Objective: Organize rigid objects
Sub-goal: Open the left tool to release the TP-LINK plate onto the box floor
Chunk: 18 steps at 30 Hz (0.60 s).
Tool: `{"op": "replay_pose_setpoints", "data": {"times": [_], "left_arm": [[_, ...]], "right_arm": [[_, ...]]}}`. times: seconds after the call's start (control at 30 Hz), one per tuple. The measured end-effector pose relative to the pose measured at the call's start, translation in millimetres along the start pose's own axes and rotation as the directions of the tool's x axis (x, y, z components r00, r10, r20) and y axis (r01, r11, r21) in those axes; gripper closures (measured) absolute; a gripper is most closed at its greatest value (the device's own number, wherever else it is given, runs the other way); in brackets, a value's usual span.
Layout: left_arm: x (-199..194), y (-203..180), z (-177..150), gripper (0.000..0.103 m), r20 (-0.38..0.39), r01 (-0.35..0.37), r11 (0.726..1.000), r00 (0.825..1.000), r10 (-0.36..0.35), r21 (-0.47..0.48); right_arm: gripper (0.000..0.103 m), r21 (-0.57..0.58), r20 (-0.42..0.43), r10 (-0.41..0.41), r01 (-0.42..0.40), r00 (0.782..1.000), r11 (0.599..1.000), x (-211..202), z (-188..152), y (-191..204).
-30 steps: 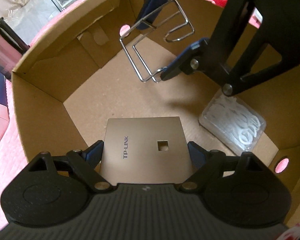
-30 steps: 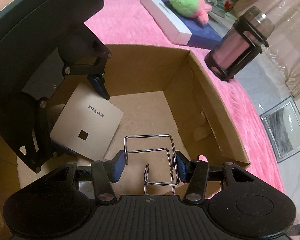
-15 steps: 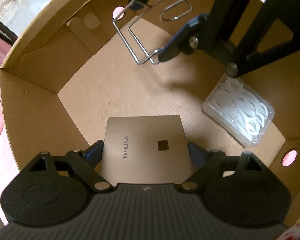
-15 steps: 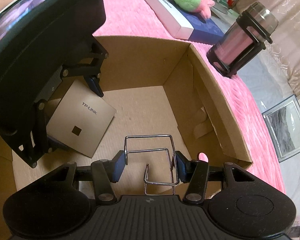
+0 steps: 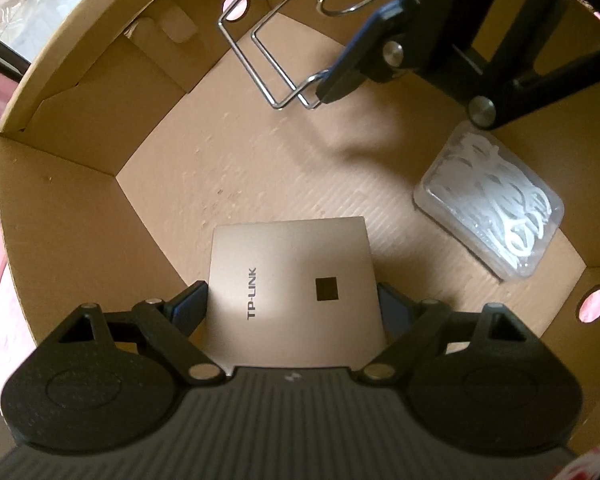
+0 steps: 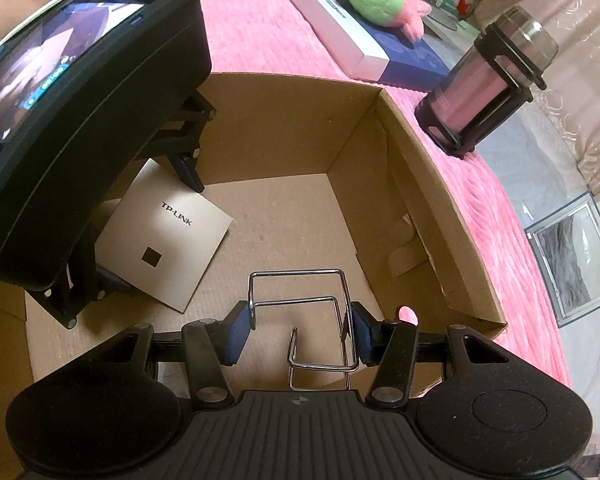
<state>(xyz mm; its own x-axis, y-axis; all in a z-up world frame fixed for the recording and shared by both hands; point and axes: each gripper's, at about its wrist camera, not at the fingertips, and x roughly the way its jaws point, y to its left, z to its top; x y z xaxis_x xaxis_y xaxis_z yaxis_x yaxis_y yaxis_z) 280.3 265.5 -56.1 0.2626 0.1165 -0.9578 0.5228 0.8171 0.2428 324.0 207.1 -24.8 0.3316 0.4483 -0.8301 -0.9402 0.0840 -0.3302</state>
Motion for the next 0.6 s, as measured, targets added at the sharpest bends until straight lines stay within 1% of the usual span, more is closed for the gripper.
{"op": "replay_pose_setpoints", "data": {"times": [0.27,0.43,0.6], "left_arm": [[-3.2,0.8,-2.1,0.017,0.027,-0.001,1.000,1.000,0.001,-0.017],[-24.4,4.8,-7.6,0.017,0.114,0.017,0.998,0.993,-0.010,-0.060],[-54.3,3.0,-22.0,0.017,0.186,-0.008,0.998,0.982,0.018,-0.059]], "right_arm": [[0.054,0.005,0.004,0.001,-0.001,1.000,1.000,-2.0,-0.6,1.0],[0.054,0.012,0.005,0.011,-0.011,1.000,1.000,-3.6,-0.2,0.1],[0.054,-0.007,-0.004,0.019,-0.019,1.000,1.000,-3.9,3.9,2.7]]}}
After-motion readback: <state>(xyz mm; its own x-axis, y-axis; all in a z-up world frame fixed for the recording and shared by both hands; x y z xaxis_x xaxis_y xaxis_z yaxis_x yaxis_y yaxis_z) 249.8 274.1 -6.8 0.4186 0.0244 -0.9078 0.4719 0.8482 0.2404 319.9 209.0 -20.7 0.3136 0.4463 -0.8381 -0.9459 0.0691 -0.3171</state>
